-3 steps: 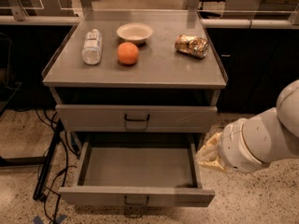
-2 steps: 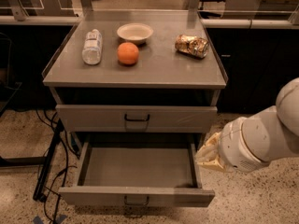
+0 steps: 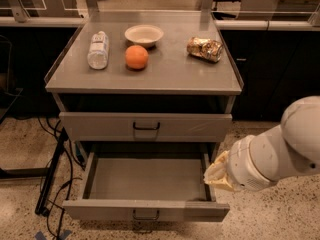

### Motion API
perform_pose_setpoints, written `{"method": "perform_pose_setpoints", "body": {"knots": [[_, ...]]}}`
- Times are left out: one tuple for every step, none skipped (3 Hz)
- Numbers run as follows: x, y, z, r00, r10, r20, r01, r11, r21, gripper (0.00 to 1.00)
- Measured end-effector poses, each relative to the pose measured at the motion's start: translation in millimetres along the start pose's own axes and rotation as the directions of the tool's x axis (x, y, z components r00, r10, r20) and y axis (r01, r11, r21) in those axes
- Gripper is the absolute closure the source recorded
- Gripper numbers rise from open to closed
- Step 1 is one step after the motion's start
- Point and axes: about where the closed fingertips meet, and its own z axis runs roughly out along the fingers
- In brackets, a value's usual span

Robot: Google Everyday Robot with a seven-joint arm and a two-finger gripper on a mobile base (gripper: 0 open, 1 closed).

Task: Close middle drawer

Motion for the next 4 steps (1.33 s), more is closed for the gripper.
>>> {"method": "perform_pose_setpoints", "body": {"knots": [[12.9, 13.5, 46.9, 0.998, 0.055, 0.032, -0.054, 0.9979, -0.037, 1.00], [26.7, 21.3, 88.1, 0.989, 0.095, 0.110, -0.090, 0.9948, -0.046, 1.00], [52.9, 16.4, 140.7, 0.979, 0.097, 0.179, -0.087, 0.9940, -0.067, 1.00], [50.0, 19.0, 140.6, 0.980, 0.089, 0.175, -0.079, 0.9948, -0.064, 1.00]]}}
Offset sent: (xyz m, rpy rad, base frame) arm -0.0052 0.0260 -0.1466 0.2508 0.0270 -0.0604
